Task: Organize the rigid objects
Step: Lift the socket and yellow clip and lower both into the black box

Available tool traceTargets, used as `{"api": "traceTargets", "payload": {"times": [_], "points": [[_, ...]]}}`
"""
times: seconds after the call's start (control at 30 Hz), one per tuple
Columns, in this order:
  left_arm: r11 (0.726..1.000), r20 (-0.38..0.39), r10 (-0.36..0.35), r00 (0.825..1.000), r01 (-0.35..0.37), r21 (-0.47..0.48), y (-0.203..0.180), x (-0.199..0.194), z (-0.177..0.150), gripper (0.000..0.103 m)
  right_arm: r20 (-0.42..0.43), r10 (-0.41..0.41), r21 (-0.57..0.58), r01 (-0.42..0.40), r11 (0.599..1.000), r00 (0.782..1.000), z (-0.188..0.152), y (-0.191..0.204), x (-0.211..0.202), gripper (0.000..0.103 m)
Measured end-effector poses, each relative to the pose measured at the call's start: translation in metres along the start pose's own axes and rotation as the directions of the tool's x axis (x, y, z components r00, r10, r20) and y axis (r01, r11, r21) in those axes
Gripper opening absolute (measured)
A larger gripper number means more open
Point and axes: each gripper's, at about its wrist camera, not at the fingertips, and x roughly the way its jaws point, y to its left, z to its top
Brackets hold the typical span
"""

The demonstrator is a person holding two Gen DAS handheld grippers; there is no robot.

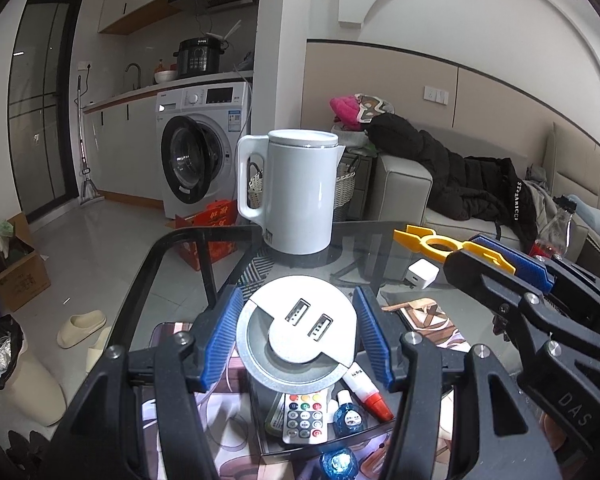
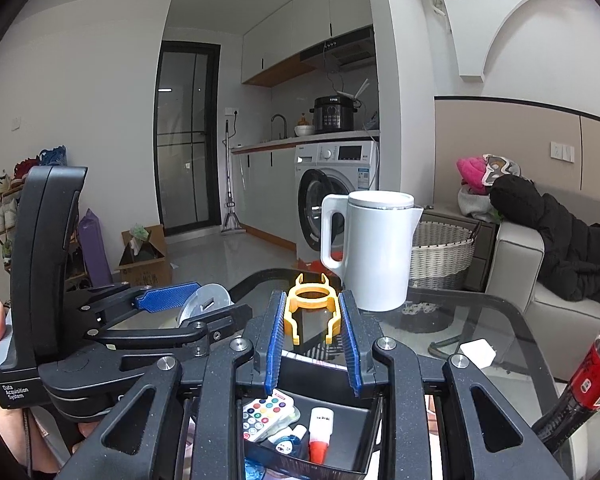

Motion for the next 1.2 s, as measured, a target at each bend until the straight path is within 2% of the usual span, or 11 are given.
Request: {"api": "traceTargets", "payload": {"times": [0.13,0.27,0.43,0.6,0.7,0.87,1.03,1.2], "points": [[1.000,-0.072,0.011,0.997,-0.010,0.012,0.000,0.013,-0.003,0.057,-0.062,-0.008,0.011,0.009,1.000,0.998,-0.002,-0.005,0.013,0.026],[0.999,-0.167,0.025,0.986,-0.021,0.028,-0.002,0.028,-0.011,0.057,-0.142,-0.005,0.017,0.007,1.000,0.990,-0.007,-0.010,0.029,0.026],[0.999,-0.282,0.030,0.959,-0.016,0.051,-0.006,0.047,-0.022,0.057,-0.250,0.005,0.028,0.002,1.000,0.968,-0.020,-0.017,0.049,0.026],[0.998,-0.371,0.041,0.928,-0.019,0.062,-0.009,0.061,-0.031,0.057,-0.358,0.020,0.043,-0.006,0.999,0.934,-0.035,-0.020,0.068,0.026],[0.997,-0.394,0.050,0.918,-0.024,0.069,-0.010,0.065,-0.035,0.057,-0.413,0.035,0.055,-0.013,0.998,0.910,-0.044,-0.022,0.078,0.026],[0.995,-0.400,0.072,0.914,-0.035,0.099,-0.012,0.065,-0.034,0.057,-0.475,0.057,0.074,-0.024,0.997,0.878,-0.059,-0.024,0.087,0.026],[0.993,-0.397,0.077,0.914,-0.037,0.108,-0.011,0.065,-0.034,0.057,-0.493,0.072,0.092,-0.030,0.995,0.867,-0.065,-0.026,0.088,0.026],[0.994,-0.396,0.072,0.916,-0.033,0.105,-0.010,0.065,-0.034,0.057,-0.495,0.081,0.103,-0.034,0.994,0.865,-0.063,-0.024,0.085,0.026]]}}
